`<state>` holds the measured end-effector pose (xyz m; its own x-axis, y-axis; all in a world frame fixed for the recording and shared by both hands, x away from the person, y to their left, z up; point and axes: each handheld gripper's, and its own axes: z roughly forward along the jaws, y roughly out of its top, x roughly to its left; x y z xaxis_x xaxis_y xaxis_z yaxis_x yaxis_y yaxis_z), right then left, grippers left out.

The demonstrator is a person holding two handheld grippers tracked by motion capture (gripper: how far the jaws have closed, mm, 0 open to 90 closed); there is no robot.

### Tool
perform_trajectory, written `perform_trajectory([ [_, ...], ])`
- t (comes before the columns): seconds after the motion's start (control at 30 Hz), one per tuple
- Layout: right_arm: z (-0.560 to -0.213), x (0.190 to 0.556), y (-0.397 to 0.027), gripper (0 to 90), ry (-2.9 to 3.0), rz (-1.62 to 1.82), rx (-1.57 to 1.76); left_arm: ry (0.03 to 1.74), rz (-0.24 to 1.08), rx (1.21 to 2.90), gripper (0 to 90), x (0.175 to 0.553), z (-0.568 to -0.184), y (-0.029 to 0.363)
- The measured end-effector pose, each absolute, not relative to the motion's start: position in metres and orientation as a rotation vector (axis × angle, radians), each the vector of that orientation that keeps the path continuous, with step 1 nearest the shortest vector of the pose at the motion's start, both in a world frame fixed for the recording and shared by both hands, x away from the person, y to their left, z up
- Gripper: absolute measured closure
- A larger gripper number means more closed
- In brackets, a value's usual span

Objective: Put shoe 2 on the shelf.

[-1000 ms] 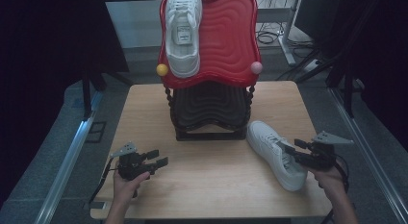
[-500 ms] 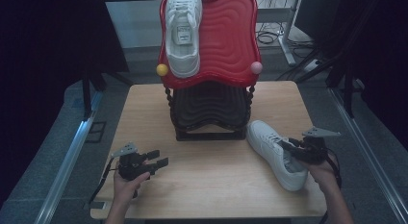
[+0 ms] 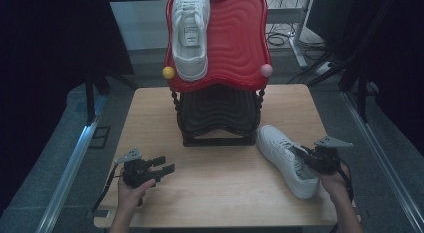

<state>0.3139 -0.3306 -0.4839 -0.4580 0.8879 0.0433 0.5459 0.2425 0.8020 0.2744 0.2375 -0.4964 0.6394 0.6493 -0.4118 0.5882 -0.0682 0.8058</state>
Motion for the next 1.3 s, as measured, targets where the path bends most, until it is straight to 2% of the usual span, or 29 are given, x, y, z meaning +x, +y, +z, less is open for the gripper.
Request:
perform_trajectory([
  [0.13, -0.486, 0.313, -0.335, 81.7, 2.063, 1.161, 1.327, 1.011, 0.065, 1.745, 36.1, 0.275, -0.498, 0.237],
  [0.57, -0.49, 0.29, -0.364, 82.0, 1.684, 1.646, 1.563, 1.022, 0.058, 1.744, 36.1, 0.276, -0.5, 0.238],
  [0.87, -0.468, 0.274, -0.371, 82.1, 1.412, 1.887, 1.531, 1.019, 0.052, 1.74, 36.1, 0.277, -0.5, 0.238],
  [1.3, -0.419, 0.277, -0.359, 82.1, 1.244, 2.087, 1.391, 1.002, 0.046, 1.757, 35.9, 0.276, -0.499, 0.237],
])
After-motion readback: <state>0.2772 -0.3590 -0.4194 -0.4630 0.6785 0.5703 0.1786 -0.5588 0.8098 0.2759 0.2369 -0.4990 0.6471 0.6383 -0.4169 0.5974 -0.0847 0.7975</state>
